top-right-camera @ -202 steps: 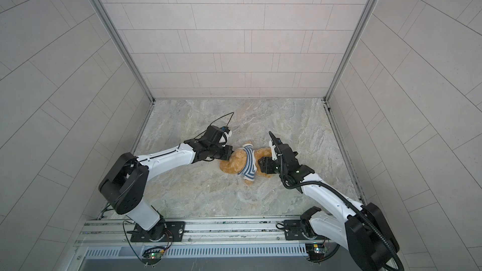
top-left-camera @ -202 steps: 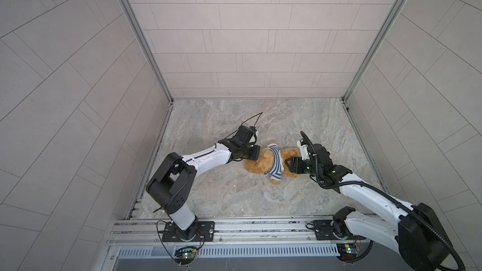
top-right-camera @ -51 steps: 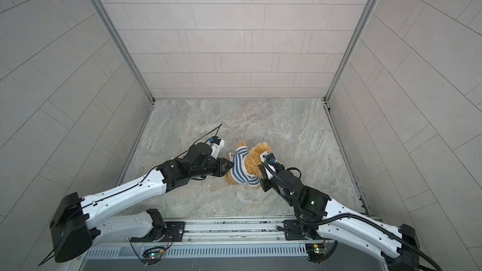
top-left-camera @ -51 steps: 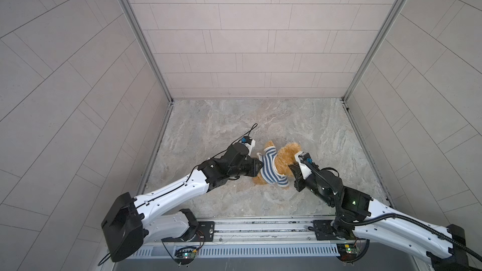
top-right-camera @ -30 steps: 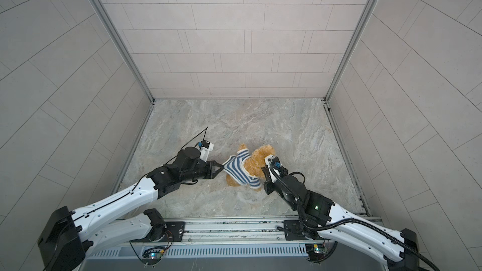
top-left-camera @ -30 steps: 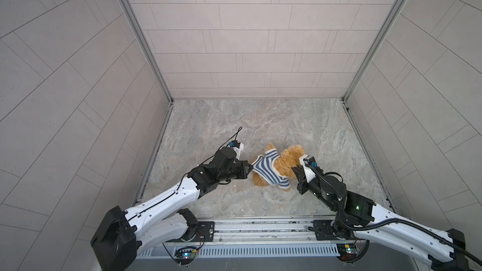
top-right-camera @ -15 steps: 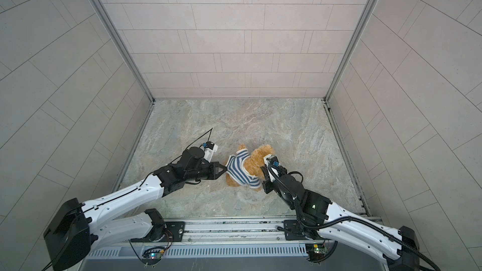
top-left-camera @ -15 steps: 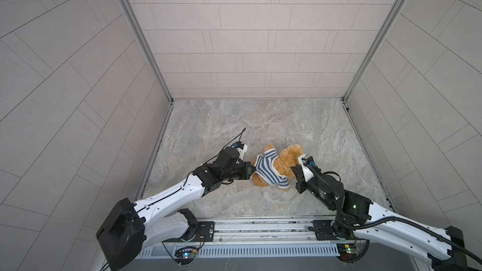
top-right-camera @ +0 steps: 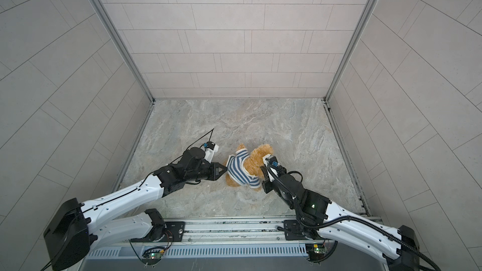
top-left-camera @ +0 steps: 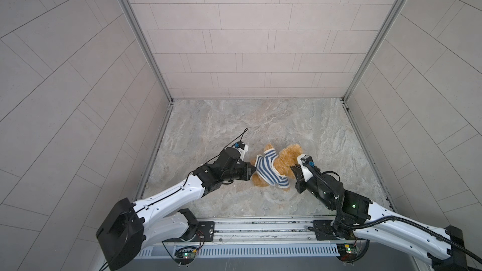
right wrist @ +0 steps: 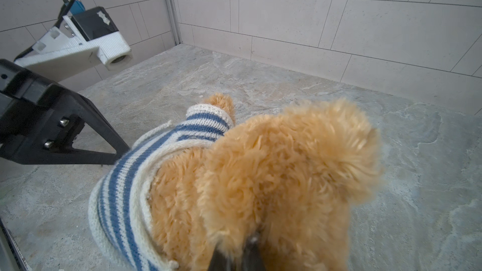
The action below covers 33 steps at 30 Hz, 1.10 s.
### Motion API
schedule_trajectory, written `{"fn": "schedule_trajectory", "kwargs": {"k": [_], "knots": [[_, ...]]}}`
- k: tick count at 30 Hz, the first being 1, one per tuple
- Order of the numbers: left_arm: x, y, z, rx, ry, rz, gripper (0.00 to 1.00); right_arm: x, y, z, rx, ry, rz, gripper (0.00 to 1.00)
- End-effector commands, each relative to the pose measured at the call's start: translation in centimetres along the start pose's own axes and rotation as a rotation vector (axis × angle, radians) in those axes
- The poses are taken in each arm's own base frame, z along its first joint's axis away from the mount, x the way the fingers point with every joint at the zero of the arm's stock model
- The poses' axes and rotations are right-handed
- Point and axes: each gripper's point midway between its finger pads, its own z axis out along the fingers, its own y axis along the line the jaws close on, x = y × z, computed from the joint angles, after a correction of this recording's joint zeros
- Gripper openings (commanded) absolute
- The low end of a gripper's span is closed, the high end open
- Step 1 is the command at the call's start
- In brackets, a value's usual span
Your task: Dress the teddy bear
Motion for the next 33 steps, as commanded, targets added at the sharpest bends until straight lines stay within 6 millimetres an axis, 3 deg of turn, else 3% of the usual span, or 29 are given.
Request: {"fn": "schedule_trajectory", "kwargs": {"k": [1,10,20,25,33], "knots": [[-0.2,0.4,-1.1,-0.038,-0.011,0.047,0.2,-3.0,0.0,-0.4,0.0,-0.076,-0.001,0.0],[-1.3,-0.2,-4.4,-0.037,-0.044,0.124,0.47,-3.8,1.2,0.2,-0.071,-0.061,-0.071,0.0],[-4.3,-4.5,-6.5,0.072,-0.08,0.225,0.56,-4.7,3.1,0.3,-0.219,-0.071,-0.153,0.0],[-5.9,-5.3,-6.1,0.092,-0.089,0.219,0.59,-4.8,3.6,0.5,-0.256,-0.059,-0.183,0.0],[-7.3,-4.2,-4.0,0.07,-0.065,0.139,0.6,-4.6,4.0,0.7,-0.285,-0.057,-0.186,0.0]]}}
